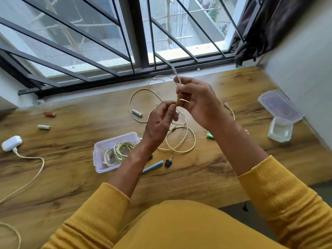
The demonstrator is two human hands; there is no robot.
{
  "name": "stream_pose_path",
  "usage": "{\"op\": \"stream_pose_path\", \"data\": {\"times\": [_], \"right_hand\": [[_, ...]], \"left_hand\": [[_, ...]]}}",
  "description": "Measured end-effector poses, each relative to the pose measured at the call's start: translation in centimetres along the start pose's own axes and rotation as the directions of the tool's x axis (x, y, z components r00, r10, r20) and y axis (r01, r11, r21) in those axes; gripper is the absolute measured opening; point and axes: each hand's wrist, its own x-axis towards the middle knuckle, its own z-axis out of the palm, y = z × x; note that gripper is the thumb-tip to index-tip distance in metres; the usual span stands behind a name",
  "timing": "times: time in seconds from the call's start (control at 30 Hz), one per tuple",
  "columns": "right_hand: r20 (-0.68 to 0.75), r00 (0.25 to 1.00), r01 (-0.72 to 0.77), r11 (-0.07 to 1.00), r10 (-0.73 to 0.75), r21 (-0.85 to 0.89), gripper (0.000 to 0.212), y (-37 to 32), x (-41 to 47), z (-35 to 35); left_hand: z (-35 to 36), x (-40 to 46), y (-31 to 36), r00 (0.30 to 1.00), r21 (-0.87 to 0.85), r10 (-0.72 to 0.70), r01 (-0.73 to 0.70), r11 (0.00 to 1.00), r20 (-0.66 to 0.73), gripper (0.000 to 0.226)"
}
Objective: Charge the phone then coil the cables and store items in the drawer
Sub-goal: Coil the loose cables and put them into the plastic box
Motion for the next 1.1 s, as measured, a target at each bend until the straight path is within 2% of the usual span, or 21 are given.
{"op": "stream_pose_path", "data": {"times": [0.13, 0.3, 0.47, 0.57, 0.7, 0.77, 0.83, 0.93, 1.03, 1.1], "right_hand": [[0.050, 0.997, -0.059, 0.976, 0.050, 0.209, 0.014, -2.1, -1.0, -0.1], [0.094, 0.995, -0.075, 0.920, 0.042, 0.386, 0.024, -4.6, -1.9, -0.6], [0.344, 0.938, -0.120, 0.894, -0.040, 0.432, 0.032, -6.7, -3.1, -1.5], [0.485, 0.874, -0.133, 0.943, -0.034, 0.306, 0.035, -7.0, -3.7, -1.7], [0.659, 0.748, -0.094, 0.995, 0.080, -0.015, 0.031, -6.7, -4.5, -2.2], [0.714, 0.672, -0.066, 0.977, 0.195, -0.205, 0.025, -6.3, -4.8, -2.2], [0.692, 0.645, -0.029, 0.915, 0.325, -0.402, 0.024, -5.7, -4.9, -2.0], [0.489, 0.729, -0.032, 0.738, 0.479, -0.675, 0.033, -4.2, -4.8, -1.6], [0.320, 0.839, -0.044, 0.641, 0.441, -0.767, 0.033, -2.7, -4.6, -1.4], [0.272, 0.885, -0.044, 0.648, 0.378, -0.760, 0.029, -2.0, -4.3, -1.5]], "left_hand": [[0.5, -0.4, 0.2, 0.997, -0.003, 0.039, -0.038, 0.999, 0.071, 0.032], [1.5, -1.1, -0.4, 0.990, -0.012, 0.020, -0.019, 1.000, 0.139, 0.041], [2.0, -1.8, -0.8, 0.987, -0.086, -0.046, 0.059, 0.995, 0.154, 0.048], [1.7, -1.5, -0.4, 0.993, -0.148, -0.063, 0.077, 0.986, 0.098, 0.044], [0.0, 0.0, 1.0, 0.997, -0.190, -0.071, 0.075, 0.979, 0.028, 0.037], [-0.9, 0.7, 2.1, 0.999, -0.191, -0.046, 0.051, 0.980, 0.026, 0.031], [-1.4, 1.3, 3.3, 0.999, -0.168, -0.006, 0.012, 0.986, 0.037, 0.029], [-1.8, 2.1, 4.3, 0.997, -0.047, 0.048, -0.045, 0.998, 0.052, 0.033], [-2.2, 2.2, 4.3, 0.997, 0.095, 0.054, -0.059, 0.994, 0.052, 0.030], [-2.3, 2.0, 4.3, 0.996, 0.121, 0.065, -0.072, 0.990, 0.063, 0.024]]}}
